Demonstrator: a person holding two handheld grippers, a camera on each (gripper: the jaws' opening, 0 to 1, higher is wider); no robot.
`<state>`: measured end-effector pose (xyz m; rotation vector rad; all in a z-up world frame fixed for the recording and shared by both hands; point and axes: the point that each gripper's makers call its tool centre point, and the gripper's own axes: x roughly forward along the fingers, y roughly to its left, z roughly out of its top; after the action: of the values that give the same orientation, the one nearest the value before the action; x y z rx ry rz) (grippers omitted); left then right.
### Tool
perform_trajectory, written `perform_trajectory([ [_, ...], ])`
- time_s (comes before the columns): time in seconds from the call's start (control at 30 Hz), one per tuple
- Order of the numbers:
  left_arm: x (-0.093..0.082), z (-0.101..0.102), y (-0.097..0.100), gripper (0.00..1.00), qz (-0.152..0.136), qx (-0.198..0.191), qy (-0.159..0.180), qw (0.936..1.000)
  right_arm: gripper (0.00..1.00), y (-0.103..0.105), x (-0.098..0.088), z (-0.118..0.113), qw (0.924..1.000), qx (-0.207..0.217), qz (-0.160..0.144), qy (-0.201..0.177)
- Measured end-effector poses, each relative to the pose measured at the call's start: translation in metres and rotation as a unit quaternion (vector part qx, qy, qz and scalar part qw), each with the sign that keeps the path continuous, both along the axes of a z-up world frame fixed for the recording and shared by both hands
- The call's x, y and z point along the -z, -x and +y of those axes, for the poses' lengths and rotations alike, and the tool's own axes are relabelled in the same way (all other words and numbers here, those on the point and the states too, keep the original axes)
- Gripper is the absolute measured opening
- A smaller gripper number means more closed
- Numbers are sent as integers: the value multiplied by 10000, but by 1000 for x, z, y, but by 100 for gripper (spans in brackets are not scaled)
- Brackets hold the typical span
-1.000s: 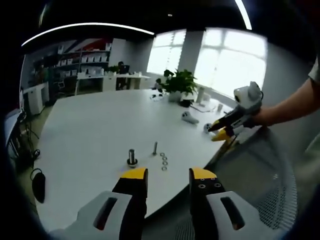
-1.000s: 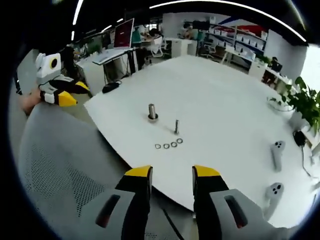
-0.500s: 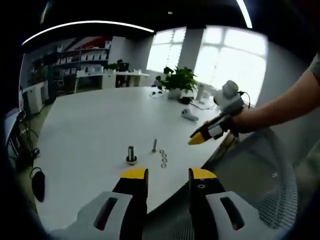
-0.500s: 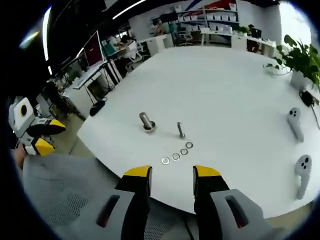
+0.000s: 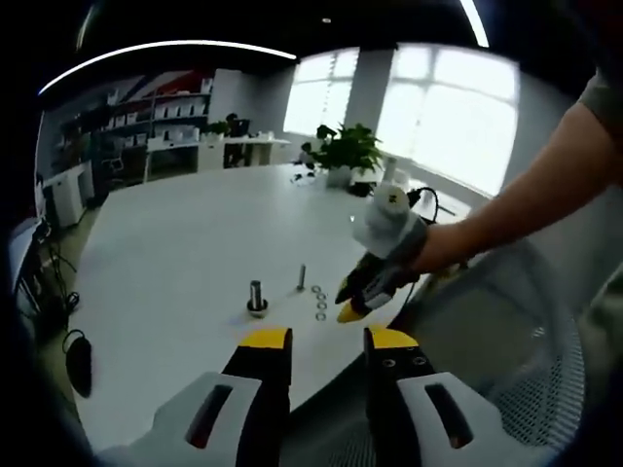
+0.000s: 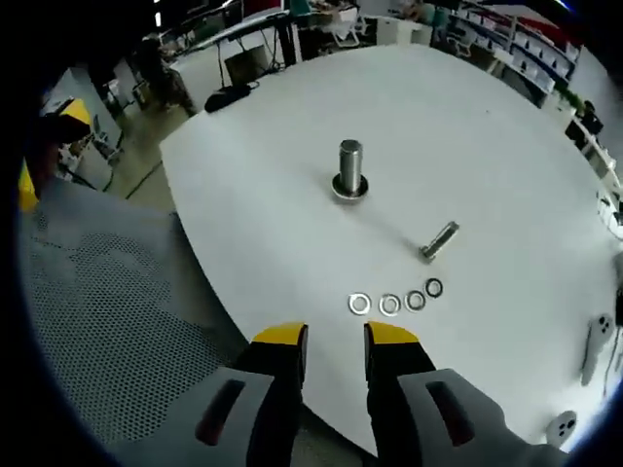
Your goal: Place the washer onto the threaded stud by aligning its center hole with the stud, sliding it down to the base, and recovering from edge contact or off-axis alignment until the washer reaches the visible bottom stop.
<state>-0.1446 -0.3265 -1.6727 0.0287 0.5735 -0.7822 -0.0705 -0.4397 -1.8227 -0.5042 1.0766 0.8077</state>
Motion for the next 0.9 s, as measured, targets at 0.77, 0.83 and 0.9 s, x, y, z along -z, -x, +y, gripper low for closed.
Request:
perform_trajectory([
  [0.77,2,8,-5,27,68,-276,10,9996,25,-22,31,-3,9983,-49,377,448],
  [0.83,2,8,-6,27,73,-273,4,9996,25,-22,30,0,9984,-74,399,382],
  [0.9,1,8,-6,26,58,-277,12,9996,25,-22,31,1,9981,-175,433,405],
])
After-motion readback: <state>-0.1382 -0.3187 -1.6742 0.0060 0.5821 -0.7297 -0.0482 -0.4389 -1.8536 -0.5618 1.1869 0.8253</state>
